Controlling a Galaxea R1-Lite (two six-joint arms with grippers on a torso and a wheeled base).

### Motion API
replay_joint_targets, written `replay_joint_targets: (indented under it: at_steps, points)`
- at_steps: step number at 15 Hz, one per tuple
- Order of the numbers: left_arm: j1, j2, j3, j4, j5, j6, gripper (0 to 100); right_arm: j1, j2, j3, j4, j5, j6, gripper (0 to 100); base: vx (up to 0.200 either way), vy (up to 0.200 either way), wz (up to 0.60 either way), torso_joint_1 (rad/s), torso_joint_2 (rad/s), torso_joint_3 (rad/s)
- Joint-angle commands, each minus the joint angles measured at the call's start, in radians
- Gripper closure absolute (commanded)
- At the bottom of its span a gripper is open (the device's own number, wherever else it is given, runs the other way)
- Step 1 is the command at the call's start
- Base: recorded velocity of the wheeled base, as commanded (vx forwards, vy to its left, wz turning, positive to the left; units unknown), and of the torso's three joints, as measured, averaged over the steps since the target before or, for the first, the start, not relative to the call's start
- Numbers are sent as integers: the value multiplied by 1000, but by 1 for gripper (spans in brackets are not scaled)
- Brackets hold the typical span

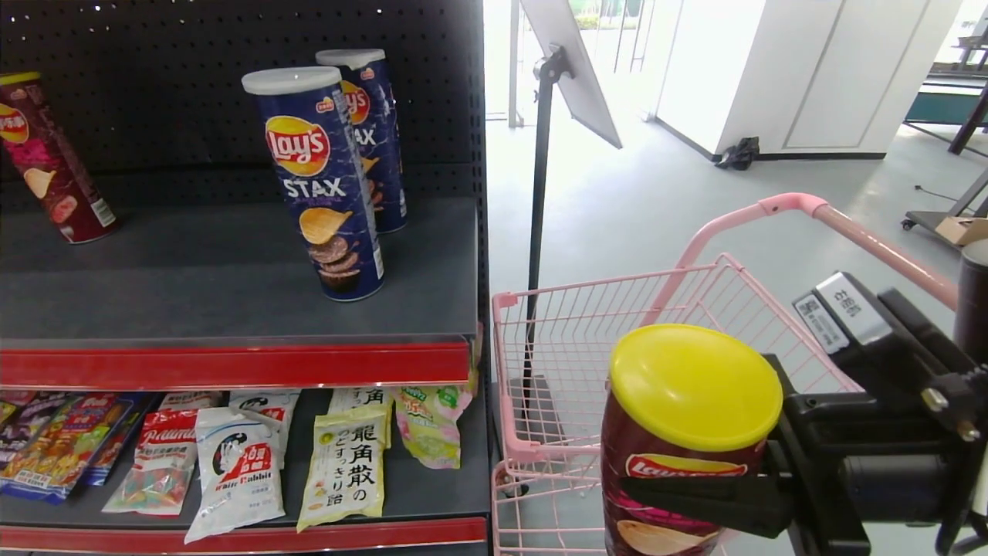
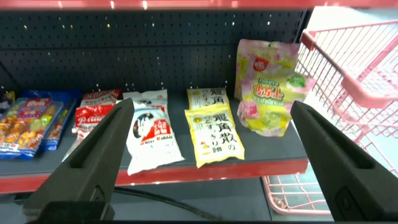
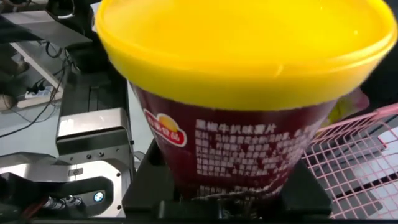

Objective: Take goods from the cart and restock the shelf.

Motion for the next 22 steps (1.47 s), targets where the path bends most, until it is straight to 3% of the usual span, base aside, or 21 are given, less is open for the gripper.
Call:
replay_joint_targets:
  at_steps: [1,14,22]
  points:
    - [0,1,0,0,0,-1,0,-1,11,-7,0,1,-1,100,0,0,0,207,-525,-305]
    - [0,1,0,0,0,-1,0,-6,-17,7,0,1,1,100,0,0,0,214,-500,-287]
    - [0,1,0,0,0,-1,0,-66,-89,49,-2,44,-2,100,0,0,0,58,-124,-70]
